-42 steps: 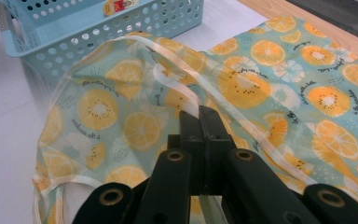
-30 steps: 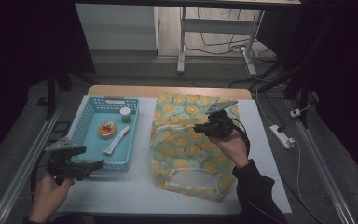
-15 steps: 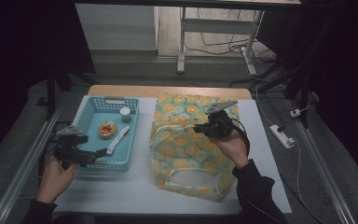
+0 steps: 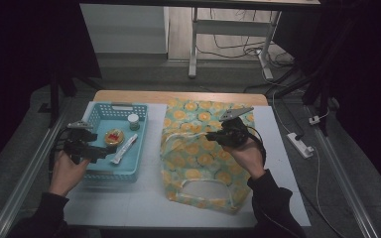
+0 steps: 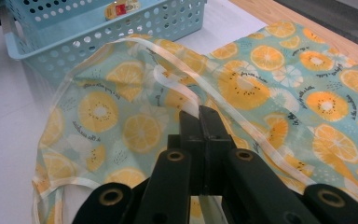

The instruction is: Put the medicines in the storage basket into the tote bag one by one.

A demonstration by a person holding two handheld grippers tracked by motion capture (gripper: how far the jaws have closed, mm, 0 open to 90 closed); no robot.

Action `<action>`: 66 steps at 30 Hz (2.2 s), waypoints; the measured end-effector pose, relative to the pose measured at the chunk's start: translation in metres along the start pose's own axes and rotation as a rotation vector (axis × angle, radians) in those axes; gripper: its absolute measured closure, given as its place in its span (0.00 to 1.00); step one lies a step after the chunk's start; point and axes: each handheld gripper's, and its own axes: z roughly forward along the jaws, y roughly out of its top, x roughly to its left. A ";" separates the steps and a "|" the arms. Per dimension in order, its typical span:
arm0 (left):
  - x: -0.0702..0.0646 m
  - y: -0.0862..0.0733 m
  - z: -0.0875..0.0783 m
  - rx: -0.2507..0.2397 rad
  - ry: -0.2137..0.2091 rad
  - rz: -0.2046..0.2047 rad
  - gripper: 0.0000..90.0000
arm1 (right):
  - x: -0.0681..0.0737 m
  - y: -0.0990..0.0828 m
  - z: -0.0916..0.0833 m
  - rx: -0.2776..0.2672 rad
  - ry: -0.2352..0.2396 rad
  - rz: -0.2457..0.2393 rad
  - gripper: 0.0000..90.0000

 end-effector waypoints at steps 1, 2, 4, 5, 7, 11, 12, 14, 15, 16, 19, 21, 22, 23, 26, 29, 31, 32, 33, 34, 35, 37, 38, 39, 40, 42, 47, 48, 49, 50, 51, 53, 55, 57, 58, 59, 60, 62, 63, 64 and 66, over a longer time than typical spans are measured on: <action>0.001 0.001 0.002 -0.002 0.002 0.001 0.00 | 0.000 0.000 0.000 -0.002 0.000 -0.002 1.00; 0.003 0.002 0.003 0.000 0.001 0.000 0.00 | 0.001 0.000 0.000 -0.002 0.000 -0.005 1.00; 0.005 0.004 0.007 0.001 -0.006 -0.001 0.00 | 0.001 0.001 0.000 0.000 0.000 -0.008 1.00; 0.006 0.005 0.008 0.005 -0.003 0.000 0.00 | 0.001 0.001 0.000 0.000 0.000 -0.008 1.00; 0.009 0.007 0.012 0.011 0.006 0.006 0.00 | 0.001 0.000 0.000 0.000 0.000 -0.005 0.99; 0.015 0.012 0.017 0.018 0.018 0.010 0.00 | 0.000 0.000 0.000 0.001 -0.002 -0.002 0.99; 0.016 0.013 0.019 0.021 0.015 0.012 0.00 | 0.000 0.000 0.000 0.001 -0.001 -0.001 1.00; 0.018 0.015 0.023 0.031 0.023 0.024 0.00 | -0.001 0.000 0.000 0.002 -0.001 -0.002 0.99; 0.019 0.017 0.026 0.039 0.034 0.031 0.00 | -0.001 0.000 0.000 0.002 -0.001 -0.001 0.99; 0.020 0.018 0.028 0.047 0.045 0.035 0.00 | -0.001 0.000 0.000 0.003 -0.001 -0.001 1.00; 0.024 0.021 0.035 0.062 0.066 0.036 0.00 | -0.001 -0.001 0.000 0.004 0.000 -0.002 0.99; 0.027 0.023 0.040 0.076 0.076 0.040 0.00 | -0.002 -0.001 0.000 0.004 0.000 0.000 0.99; 0.028 0.024 0.043 0.086 0.083 0.042 0.00 | -0.002 -0.001 0.000 0.004 0.000 0.000 0.99; 0.029 0.026 0.045 0.093 0.086 0.041 0.00 | -0.002 -0.001 0.000 0.004 0.000 0.000 0.99; 0.034 0.030 0.054 0.112 0.091 0.024 0.00 | -0.002 -0.001 0.000 0.005 0.000 0.001 0.99; 0.039 0.033 0.060 0.128 0.092 0.023 0.00 | -0.002 -0.001 0.000 0.005 0.000 0.000 0.99; 0.042 0.034 0.065 0.137 0.089 0.018 0.00 | -0.002 -0.001 0.000 0.003 0.002 -0.001 0.99; 0.043 0.034 0.067 0.141 0.092 0.019 0.00 | -0.002 -0.001 -0.001 0.003 0.002 -0.001 0.99; 0.045 0.034 0.071 0.155 0.099 0.023 0.00 | -0.002 -0.001 -0.001 0.003 0.002 -0.001 0.99; 0.046 0.034 0.073 0.162 0.103 0.025 0.00 | -0.003 -0.001 -0.001 0.003 0.002 -0.001 0.99; 0.047 0.034 0.075 0.172 0.107 0.028 0.00 | -0.003 -0.001 -0.001 0.003 0.001 -0.001 0.99; 0.049 0.033 0.080 0.193 0.115 0.025 0.00 | -0.003 -0.001 -0.001 0.002 -0.001 -0.001 0.99; 0.050 0.033 0.083 0.207 0.123 0.026 0.00 | -0.003 -0.001 -0.001 0.003 0.001 -0.001 0.99; 0.051 0.034 0.084 0.219 0.131 0.033 0.00 | -0.003 -0.001 -0.001 0.004 0.002 -0.002 0.99; 0.051 0.034 0.085 0.228 0.139 0.036 0.00 | -0.003 -0.001 -0.001 0.004 0.002 -0.003 0.99; 0.053 0.035 0.087 0.238 0.146 0.037 0.00 | -0.003 -0.001 0.000 0.006 0.002 -0.001 0.99; 0.056 0.037 0.092 0.269 0.136 0.020 0.00 | -0.002 -0.001 0.000 0.007 0.003 -0.001 0.99; 0.057 0.038 0.094 0.278 0.137 0.017 0.00 | -0.002 -0.001 0.000 0.005 0.003 -0.001 0.99; 0.057 0.038 0.095 0.286 0.137 0.015 0.00 | -0.002 -0.001 0.000 0.006 0.003 -0.002 0.99; 0.057 0.038 0.096 0.293 0.136 0.012 0.00 | -0.002 -0.001 -0.001 0.005 0.003 -0.002 0.99; 0.058 0.039 0.097 0.299 0.136 0.010 0.00 | -0.003 -0.001 -0.001 0.004 0.004 -0.002 0.99; 0.057 0.039 0.099 0.314 0.142 0.005 0.00 | -0.003 -0.001 -0.001 0.003 0.004 -0.002 0.99; 0.057 0.038 0.101 0.329 0.151 0.007 0.00 | -0.003 -0.001 -0.001 0.003 0.003 -0.002 0.99; 0.057 0.038 0.102 0.341 0.152 0.008 0.00 | -0.003 -0.001 -0.001 0.003 0.003 -0.003 0.99; 0.057 0.038 0.103 0.346 0.157 0.008 0.01 | -0.003 -0.001 -0.001 0.003 0.004 -0.005 0.99; 0.056 0.038 0.104 0.351 0.162 0.008 0.02 | -0.002 -0.001 -0.001 0.003 0.004 -0.004 0.99; 0.056 0.038 0.104 0.358 0.164 0.008 0.03 | -0.002 -0.001 -0.001 0.003 0.004 -0.004 0.99; 0.056 0.038 0.105 0.367 0.171 0.011 0.05 | -0.002 -0.001 -0.001 0.003 0.004 -0.005 0.99; 0.056 0.038 0.106 0.373 0.176 0.011 0.06 | -0.002 -0.001 -0.001 0.003 0.004 -0.004 0.99; 0.056 0.038 0.106 0.378 0.181 0.011 0.07 | -0.002 -0.001 -0.001 0.003 0.004 -0.005 0.99; 0.056 0.037 0.107 0.389 0.178 0.012 0.10 | -0.002 -0.001 -0.001 0.004 0.003 -0.004 0.99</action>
